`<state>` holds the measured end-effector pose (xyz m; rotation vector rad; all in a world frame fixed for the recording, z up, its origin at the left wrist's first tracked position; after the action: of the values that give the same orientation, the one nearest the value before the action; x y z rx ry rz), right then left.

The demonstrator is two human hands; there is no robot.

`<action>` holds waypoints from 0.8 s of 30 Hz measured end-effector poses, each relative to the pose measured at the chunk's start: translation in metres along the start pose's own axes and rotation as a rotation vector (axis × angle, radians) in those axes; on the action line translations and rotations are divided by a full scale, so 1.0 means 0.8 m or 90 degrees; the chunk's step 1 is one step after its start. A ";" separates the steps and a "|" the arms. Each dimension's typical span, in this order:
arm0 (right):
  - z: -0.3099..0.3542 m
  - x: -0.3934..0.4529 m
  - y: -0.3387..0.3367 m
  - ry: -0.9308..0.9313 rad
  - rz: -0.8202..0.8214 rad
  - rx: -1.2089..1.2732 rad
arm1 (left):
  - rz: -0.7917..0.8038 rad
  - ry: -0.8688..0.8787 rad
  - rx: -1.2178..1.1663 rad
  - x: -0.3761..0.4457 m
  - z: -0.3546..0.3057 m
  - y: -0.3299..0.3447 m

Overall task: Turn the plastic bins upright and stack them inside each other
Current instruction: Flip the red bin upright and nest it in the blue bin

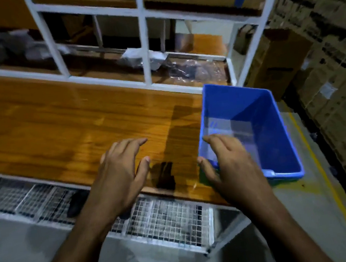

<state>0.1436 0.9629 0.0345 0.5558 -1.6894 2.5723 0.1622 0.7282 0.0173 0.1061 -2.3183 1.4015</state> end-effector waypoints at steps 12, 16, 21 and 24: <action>0.380 0.054 0.230 -0.089 0.122 -0.031 | 0.001 -0.154 0.132 -0.145 0.332 -0.184; 0.511 0.069 0.289 -0.134 0.153 -0.013 | 0.005 -0.225 0.152 -0.194 0.440 -0.260; 0.660 0.102 0.368 -0.225 0.173 -0.016 | 0.005 -0.288 0.199 -0.232 0.560 -0.336; 0.740 0.133 0.418 -0.257 0.191 -0.019 | -0.009 -0.334 0.221 -0.242 0.635 -0.377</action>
<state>0.1440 0.2774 -0.0208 0.9406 -2.0710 2.7721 0.2601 0.1152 -0.0124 0.6633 -2.4210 1.9402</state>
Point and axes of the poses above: each hand's wrist, its own x-axis towards the middle knuckle, its own y-axis out of the palm, z = x × y, the point moved 4 cm from there along x, towards the middle knuckle, and after that the axes turned 8 degrees about y, right-handed, at the moved point
